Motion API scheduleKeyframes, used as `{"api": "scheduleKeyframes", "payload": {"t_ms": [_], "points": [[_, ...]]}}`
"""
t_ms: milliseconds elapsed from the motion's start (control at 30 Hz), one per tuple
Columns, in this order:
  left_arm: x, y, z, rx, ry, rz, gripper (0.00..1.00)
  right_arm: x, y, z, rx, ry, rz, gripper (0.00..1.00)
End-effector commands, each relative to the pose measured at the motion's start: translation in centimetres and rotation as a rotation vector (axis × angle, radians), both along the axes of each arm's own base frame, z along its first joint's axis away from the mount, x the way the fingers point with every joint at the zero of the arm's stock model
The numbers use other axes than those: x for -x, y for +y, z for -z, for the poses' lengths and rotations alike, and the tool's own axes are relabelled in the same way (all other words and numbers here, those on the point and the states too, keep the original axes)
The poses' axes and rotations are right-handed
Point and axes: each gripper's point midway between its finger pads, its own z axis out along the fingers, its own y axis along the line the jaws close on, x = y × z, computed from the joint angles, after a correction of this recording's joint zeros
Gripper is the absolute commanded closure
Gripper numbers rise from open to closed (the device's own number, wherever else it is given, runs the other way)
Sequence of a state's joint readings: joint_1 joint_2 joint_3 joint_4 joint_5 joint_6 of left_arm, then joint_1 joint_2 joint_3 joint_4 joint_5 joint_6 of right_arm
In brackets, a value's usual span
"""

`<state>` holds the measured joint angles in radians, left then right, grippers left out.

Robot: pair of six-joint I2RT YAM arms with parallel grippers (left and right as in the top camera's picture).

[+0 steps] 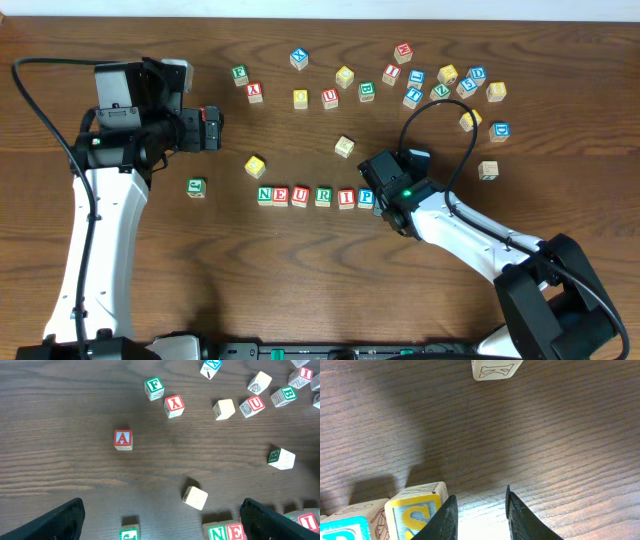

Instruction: Spell out NEURIPS

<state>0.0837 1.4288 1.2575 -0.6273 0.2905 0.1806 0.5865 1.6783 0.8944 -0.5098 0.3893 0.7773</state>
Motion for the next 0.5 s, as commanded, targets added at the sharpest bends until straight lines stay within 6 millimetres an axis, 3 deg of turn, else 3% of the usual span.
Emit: {"api": "scheduleKeyframes", "payload": {"t_ms": [0,467], "points": [[-0.31,-0.06,-1.1,0.008,-0.026,0.004,0.03,0.19,-0.27,0.4,0.005,0.011,0.001,0.73],[-0.31,-0.06,-1.1,0.008,-0.026,0.004,0.03,-0.13,0.0,0.31,-0.006,-0.002,-0.004,0.74]]}}
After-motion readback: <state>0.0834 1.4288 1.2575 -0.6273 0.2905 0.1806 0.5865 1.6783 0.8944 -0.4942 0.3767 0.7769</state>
